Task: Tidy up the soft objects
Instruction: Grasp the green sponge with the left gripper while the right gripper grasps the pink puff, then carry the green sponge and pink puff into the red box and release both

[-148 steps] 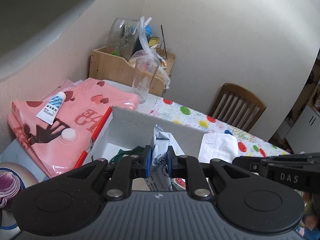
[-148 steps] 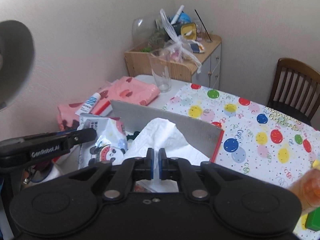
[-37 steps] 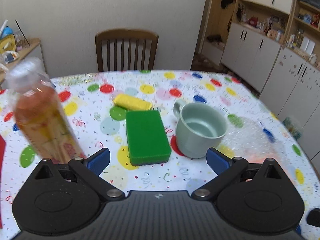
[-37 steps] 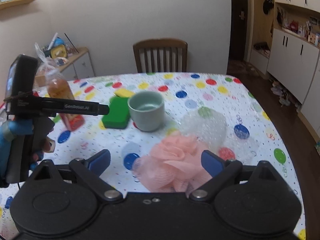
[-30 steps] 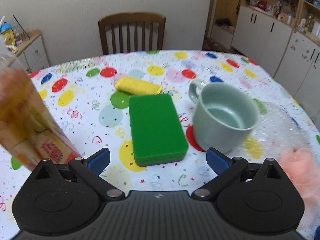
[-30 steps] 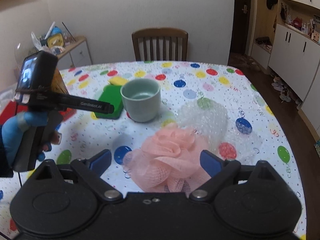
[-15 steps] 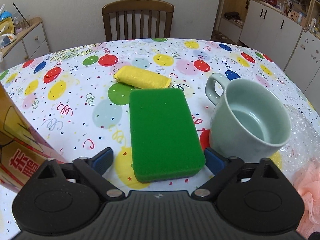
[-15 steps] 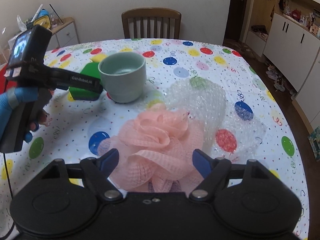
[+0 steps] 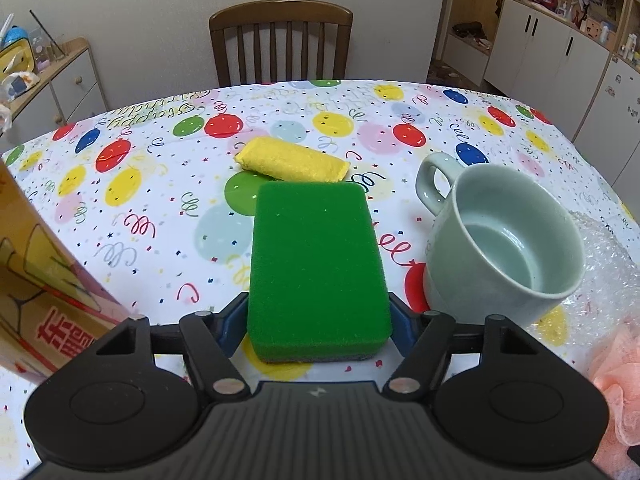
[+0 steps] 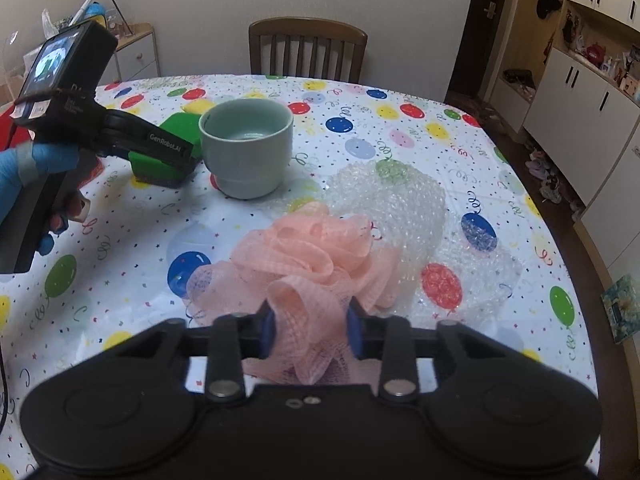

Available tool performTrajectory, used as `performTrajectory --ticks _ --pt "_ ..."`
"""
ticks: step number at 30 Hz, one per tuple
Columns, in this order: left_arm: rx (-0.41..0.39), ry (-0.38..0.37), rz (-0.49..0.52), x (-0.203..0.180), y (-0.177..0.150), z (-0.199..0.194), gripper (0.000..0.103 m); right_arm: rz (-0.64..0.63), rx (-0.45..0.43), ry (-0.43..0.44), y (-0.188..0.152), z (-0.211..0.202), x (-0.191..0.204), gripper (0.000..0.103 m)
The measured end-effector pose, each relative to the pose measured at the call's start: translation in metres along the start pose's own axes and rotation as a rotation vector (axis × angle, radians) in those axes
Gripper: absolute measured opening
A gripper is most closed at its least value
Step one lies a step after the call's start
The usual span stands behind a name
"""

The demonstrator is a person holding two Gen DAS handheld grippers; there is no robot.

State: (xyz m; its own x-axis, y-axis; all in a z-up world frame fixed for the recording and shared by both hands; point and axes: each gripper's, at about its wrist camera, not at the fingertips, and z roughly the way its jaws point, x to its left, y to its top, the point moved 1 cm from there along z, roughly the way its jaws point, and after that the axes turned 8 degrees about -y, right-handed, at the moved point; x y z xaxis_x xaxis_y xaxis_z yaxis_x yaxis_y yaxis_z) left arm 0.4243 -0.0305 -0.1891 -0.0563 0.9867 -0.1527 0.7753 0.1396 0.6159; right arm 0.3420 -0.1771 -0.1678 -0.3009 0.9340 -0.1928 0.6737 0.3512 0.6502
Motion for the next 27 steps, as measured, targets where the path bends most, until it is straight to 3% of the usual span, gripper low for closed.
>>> performTrajectory --ticks 1,6,9,17,27 --pt "-0.003 -0.004 -0.002 0.000 0.000 -0.003 0.070 0.003 -0.005 0.001 0.000 -0.001 -0.001 0.018" --pt "-0.021 -0.031 -0.009 -0.003 -0.002 -0.019 0.070 0.014 -0.031 0.013 0.000 -0.011 -0.005 0.009" --pt "-0.027 -0.044 -0.024 -0.005 -0.006 -0.030 0.070 0.025 -0.058 0.013 0.001 -0.022 -0.008 0.007" --pt "-0.044 -0.093 -0.035 -0.009 -0.022 -0.070 0.070 0.099 -0.097 0.124 0.005 -0.062 -0.019 0.007" --pt "-0.072 -0.127 -0.024 -0.012 -0.040 -0.141 0.070 0.135 -0.137 0.197 0.010 -0.103 -0.017 0.007"
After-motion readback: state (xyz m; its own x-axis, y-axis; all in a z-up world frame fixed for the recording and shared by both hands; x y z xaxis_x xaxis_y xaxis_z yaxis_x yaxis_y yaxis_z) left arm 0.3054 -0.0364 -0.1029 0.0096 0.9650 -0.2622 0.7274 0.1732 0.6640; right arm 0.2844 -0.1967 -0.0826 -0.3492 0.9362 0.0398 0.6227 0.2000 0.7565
